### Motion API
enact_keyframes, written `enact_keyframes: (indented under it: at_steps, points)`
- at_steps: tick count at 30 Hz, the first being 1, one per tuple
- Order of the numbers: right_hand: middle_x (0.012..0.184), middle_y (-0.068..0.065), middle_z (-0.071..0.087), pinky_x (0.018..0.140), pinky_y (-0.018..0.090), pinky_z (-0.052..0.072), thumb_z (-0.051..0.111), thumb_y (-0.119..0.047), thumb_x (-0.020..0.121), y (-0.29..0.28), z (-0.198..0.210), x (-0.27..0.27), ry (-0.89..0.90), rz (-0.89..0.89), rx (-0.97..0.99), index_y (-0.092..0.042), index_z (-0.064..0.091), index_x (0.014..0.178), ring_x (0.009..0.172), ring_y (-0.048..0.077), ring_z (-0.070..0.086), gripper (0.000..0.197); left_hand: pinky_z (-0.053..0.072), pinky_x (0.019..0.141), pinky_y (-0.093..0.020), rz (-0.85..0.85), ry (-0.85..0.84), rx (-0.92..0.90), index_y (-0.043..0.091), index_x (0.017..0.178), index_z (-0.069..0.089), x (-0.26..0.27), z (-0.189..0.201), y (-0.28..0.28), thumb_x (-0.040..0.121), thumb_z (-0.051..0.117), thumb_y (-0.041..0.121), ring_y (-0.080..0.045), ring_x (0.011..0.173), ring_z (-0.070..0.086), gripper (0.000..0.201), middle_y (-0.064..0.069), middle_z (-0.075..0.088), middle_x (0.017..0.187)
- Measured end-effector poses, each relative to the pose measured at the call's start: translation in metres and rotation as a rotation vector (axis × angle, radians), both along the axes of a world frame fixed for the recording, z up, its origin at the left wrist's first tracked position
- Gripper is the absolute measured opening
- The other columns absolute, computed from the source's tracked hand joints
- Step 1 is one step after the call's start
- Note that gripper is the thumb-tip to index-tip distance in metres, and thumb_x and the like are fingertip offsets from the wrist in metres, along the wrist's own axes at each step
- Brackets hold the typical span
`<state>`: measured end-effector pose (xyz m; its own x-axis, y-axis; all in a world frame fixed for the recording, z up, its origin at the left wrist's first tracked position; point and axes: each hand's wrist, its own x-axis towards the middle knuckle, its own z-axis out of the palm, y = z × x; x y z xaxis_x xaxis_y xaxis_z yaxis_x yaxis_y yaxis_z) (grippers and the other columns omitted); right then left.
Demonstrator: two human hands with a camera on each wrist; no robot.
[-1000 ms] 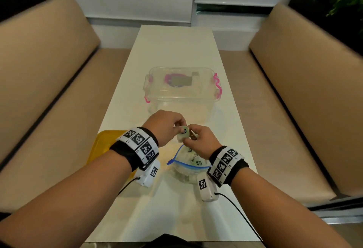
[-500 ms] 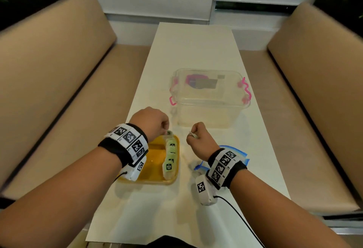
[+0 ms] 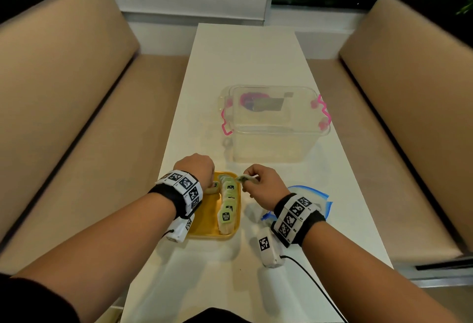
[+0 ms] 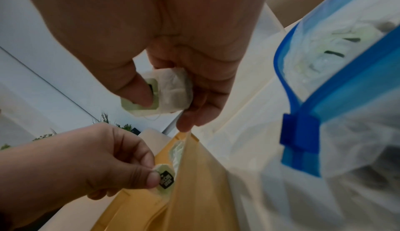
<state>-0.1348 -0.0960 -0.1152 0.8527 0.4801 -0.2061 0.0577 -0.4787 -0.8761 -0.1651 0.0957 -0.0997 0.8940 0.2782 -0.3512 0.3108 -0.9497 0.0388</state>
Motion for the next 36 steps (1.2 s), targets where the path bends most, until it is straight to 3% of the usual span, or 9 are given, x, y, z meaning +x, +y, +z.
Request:
enact_keyframes:
  at_steps: [4, 13, 17, 20, 23, 25, 28, 33, 36]
  points:
    - [0.074, 0.001, 0.067, 0.074, 0.037, 0.054, 0.068, -0.014, 0.083, 0.001, -0.002, -0.003, -0.033, -0.009, 0.027, -0.018, 0.065, 0.078, 0.069, 0.017, 0.059, 0.008, 0.053, 0.068, -0.029, -0.001, -0.034, 0.029, 0.023, 0.079, 0.073, 0.001, -0.005, 0.002, 0.081, 0.072, 0.027, -0.023, 0.075, 0.066, 0.004, 0.001, 0.070, 0.082]
    - [0.087, 0.003, 0.075, 0.086, 0.046, 0.057, 0.075, -0.017, 0.082, 0.015, -0.005, -0.013, -0.002, -0.023, 0.038, -0.027, 0.070, 0.080, 0.087, 0.024, 0.070, 0.012, 0.053, 0.070, -0.032, -0.005, -0.089, 0.055, 0.021, 0.089, 0.068, -0.007, 0.003, 0.013, 0.086, 0.065, 0.050, -0.022, 0.078, 0.063, 0.029, 0.000, 0.066, 0.085]
    - [0.084, 0.002, 0.075, 0.085, 0.048, 0.056, 0.076, -0.020, 0.082, 0.019, -0.006, -0.013, -0.008, -0.052, 0.054, -0.027, 0.072, 0.078, 0.086, 0.026, 0.070, 0.009, 0.050, 0.073, -0.031, -0.081, -0.296, -0.299, 0.028, 0.092, 0.067, -0.016, 0.014, 0.010, 0.092, 0.052, 0.056, -0.014, 0.079, 0.060, 0.032, 0.007, 0.067, 0.084]
    - [0.083, 0.006, 0.074, 0.082, 0.050, 0.057, 0.075, -0.029, 0.082, 0.022, -0.007, -0.015, -0.014, -0.056, 0.065, -0.020, 0.074, 0.083, 0.084, 0.029, 0.070, 0.009, 0.045, 0.071, -0.023, -0.175, -0.323, -0.503, 0.031, 0.095, 0.070, -0.023, 0.026, 0.004, 0.087, 0.064, 0.050, -0.001, 0.072, 0.056, 0.022, 0.013, 0.068, 0.086]
    - [0.084, 0.008, 0.074, 0.080, 0.049, 0.058, 0.077, -0.033, 0.079, 0.027, -0.008, -0.017, -0.004, -0.052, 0.068, -0.018, 0.074, 0.083, 0.083, 0.032, 0.069, 0.016, 0.041, 0.069, -0.022, -0.235, -0.289, -0.390, 0.032, 0.096, 0.070, -0.025, 0.028, 0.004, 0.088, 0.067, 0.040, -0.002, 0.070, 0.053, 0.011, 0.012, 0.069, 0.092]
    - [0.084, 0.000, 0.073, 0.075, 0.039, 0.057, 0.077, -0.026, 0.080, 0.027, -0.009, -0.017, -0.013, -0.047, 0.029, -0.021, 0.072, 0.082, 0.076, 0.019, 0.067, 0.007, 0.044, 0.071, -0.024, -0.214, -0.294, -0.357, 0.031, 0.095, 0.069, -0.026, 0.028, 0.006, 0.089, 0.066, 0.038, -0.007, 0.075, 0.057, 0.009, 0.011, 0.069, 0.092]
    - [0.094, -0.007, 0.066, 0.071, 0.023, 0.044, 0.077, -0.027, 0.080, 0.022, -0.012, -0.017, -0.131, -0.082, -0.096, -0.023, 0.067, 0.095, 0.070, 0.001, 0.053, 0.018, 0.048, 0.075, -0.027, -0.174, -0.301, -0.296, 0.030, 0.095, 0.069, -0.027, 0.028, 0.011, 0.090, 0.066, 0.036, -0.013, 0.083, 0.060, 0.009, 0.010, 0.067, 0.090]
    - [0.120, 0.002, 0.057, 0.087, 0.025, 0.044, 0.071, -0.028, 0.084, 0.016, -0.017, -0.019, -0.123, -0.023, -0.362, -0.017, 0.049, 0.134, 0.107, 0.018, 0.058, 0.055, 0.049, 0.073, -0.028, -0.158, -0.139, -0.118, 0.030, 0.094, 0.071, -0.022, 0.019, 0.018, 0.087, 0.066, 0.025, -0.017, 0.085, 0.062, 0.010, 0.007, 0.068, 0.092]
    - [0.114, 0.001, 0.064, 0.087, 0.035, 0.055, 0.067, -0.021, 0.086, 0.014, -0.020, -0.021, -0.058, 0.023, -0.344, -0.015, 0.051, 0.134, 0.096, 0.021, 0.065, 0.051, 0.053, 0.076, -0.029, -0.170, 0.008, -0.034, 0.029, 0.094, 0.073, -0.018, 0.008, 0.013, 0.083, 0.070, 0.018, -0.020, 0.083, 0.064, 0.016, 0.002, 0.071, 0.096]
